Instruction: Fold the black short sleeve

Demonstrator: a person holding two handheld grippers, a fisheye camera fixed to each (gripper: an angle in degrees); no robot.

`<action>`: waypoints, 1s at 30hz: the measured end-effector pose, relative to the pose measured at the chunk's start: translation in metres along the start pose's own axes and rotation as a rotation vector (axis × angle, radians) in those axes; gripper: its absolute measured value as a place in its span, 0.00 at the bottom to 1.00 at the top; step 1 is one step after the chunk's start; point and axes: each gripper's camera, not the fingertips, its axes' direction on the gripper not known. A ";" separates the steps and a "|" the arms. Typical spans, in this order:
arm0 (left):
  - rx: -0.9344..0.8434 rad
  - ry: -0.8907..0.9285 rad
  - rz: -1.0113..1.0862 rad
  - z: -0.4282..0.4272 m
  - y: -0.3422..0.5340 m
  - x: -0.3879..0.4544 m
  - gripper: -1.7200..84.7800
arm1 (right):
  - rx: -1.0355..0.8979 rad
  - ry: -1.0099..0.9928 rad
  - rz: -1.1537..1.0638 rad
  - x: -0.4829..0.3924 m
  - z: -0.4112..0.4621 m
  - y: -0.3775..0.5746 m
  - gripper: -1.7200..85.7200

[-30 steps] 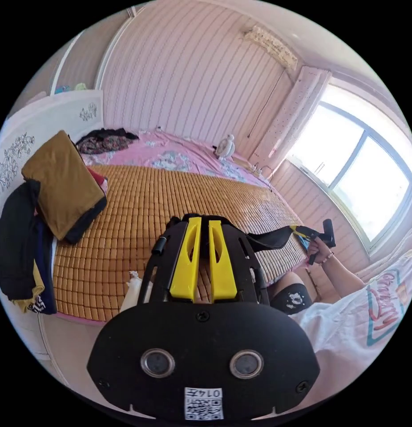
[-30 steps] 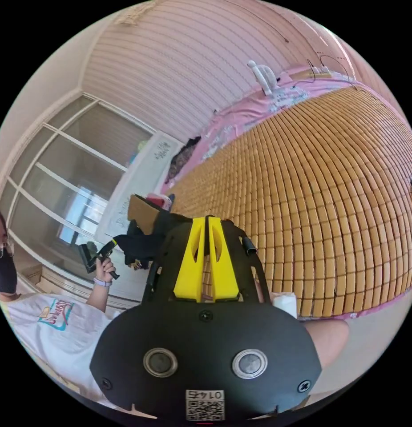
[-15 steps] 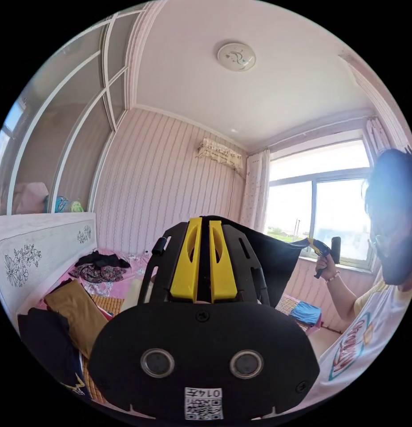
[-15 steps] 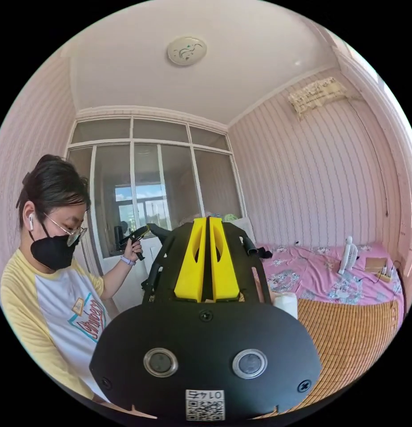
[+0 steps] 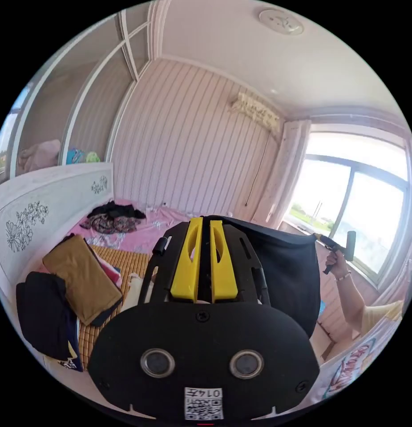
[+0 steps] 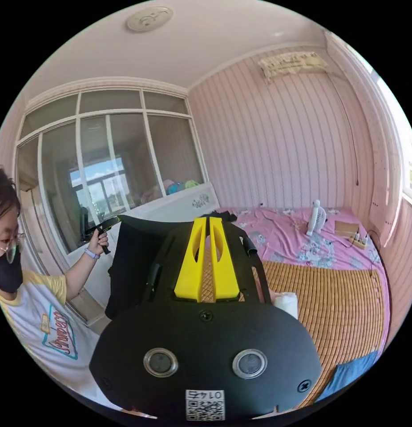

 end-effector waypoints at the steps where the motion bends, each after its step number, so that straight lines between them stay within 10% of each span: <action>1: -0.036 -0.010 -0.008 0.018 0.003 -0.001 0.03 | -0.071 -0.004 0.111 0.030 0.032 0.007 0.02; 5: -0.079 0.011 -0.033 0.082 -0.010 0.005 0.04 | -0.099 0.003 0.345 0.094 0.075 -0.004 0.02; 13: 0.044 0.092 0.082 0.102 -0.031 0.019 0.05 | 0.302 -0.058 0.100 0.078 0.019 -0.026 0.02; 30: -0.875 0.052 -0.118 0.355 0.270 -0.075 0.06 | -0.512 0.125 0.729 0.215 0.185 0.306 0.03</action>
